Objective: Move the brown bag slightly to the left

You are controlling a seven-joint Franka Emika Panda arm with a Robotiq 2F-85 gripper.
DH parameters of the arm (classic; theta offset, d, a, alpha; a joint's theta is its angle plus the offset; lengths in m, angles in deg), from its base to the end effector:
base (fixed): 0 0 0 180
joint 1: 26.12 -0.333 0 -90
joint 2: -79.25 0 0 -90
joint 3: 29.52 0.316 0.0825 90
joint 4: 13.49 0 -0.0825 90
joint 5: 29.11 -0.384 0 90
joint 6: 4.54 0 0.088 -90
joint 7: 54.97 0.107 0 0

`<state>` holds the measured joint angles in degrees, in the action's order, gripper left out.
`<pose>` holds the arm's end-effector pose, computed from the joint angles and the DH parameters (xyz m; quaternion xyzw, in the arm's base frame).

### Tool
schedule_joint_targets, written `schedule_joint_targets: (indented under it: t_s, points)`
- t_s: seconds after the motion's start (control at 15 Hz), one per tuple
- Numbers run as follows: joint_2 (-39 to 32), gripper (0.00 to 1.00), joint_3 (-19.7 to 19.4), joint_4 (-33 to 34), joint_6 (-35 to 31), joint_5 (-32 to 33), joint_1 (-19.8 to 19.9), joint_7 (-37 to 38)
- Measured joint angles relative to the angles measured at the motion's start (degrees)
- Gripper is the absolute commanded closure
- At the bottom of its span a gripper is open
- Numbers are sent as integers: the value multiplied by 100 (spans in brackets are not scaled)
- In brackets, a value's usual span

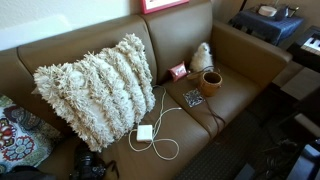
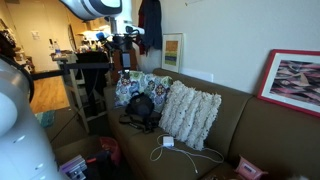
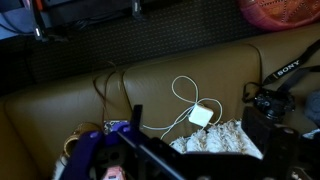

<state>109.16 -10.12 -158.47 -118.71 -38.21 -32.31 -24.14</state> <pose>0.3441 0.1775 0.4397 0.9945 -0.1022 -0.0103 0.0180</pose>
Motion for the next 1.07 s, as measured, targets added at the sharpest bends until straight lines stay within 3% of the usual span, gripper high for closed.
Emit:
schedule_joint_targets:
  t_s: [1.07]
  points:
    - [41, 0, -79, 51, 0, 18, 0, 1]
